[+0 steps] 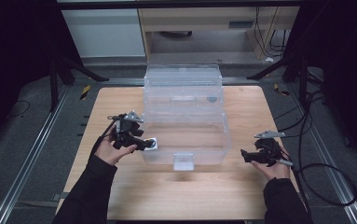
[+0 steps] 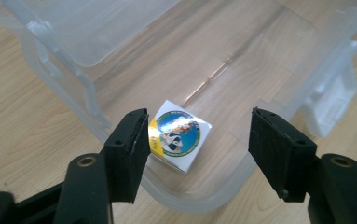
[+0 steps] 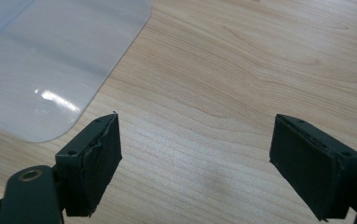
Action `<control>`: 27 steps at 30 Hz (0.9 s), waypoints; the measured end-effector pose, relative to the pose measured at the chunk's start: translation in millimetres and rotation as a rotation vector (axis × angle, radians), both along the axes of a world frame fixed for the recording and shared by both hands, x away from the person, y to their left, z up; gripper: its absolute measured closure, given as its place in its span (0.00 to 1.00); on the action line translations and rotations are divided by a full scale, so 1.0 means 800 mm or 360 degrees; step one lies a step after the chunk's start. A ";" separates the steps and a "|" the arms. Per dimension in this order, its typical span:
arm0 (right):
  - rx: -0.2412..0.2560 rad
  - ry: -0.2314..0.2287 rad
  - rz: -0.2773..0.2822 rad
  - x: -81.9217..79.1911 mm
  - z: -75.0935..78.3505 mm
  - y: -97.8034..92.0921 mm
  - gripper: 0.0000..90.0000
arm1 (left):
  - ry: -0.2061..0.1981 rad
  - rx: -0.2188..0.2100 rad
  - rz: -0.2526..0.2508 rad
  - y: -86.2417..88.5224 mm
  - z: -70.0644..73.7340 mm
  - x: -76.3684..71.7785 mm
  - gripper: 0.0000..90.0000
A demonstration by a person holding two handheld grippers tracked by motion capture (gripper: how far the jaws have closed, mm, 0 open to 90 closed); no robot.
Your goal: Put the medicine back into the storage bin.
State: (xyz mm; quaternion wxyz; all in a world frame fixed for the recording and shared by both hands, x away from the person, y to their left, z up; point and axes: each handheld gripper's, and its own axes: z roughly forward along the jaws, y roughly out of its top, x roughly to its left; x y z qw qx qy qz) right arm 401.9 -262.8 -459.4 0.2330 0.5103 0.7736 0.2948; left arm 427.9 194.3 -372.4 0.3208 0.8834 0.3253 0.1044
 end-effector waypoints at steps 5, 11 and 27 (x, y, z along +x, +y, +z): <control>-0.0007 -0.0007 0.0007 -0.001 0.001 -0.001 0.19 | -0.0056 -0.0012 -0.0063 -0.009 0.005 -0.009 0.41; 0.0005 -0.0015 0.0013 -0.001 0.002 -0.002 0.19 | -0.0065 0.0031 -0.0186 -0.031 0.002 -0.011 0.41; 0.0007 -0.0015 0.0017 0.000 0.002 -0.002 0.19 | -0.0022 0.0114 -0.0479 -0.082 -0.007 -0.010 0.42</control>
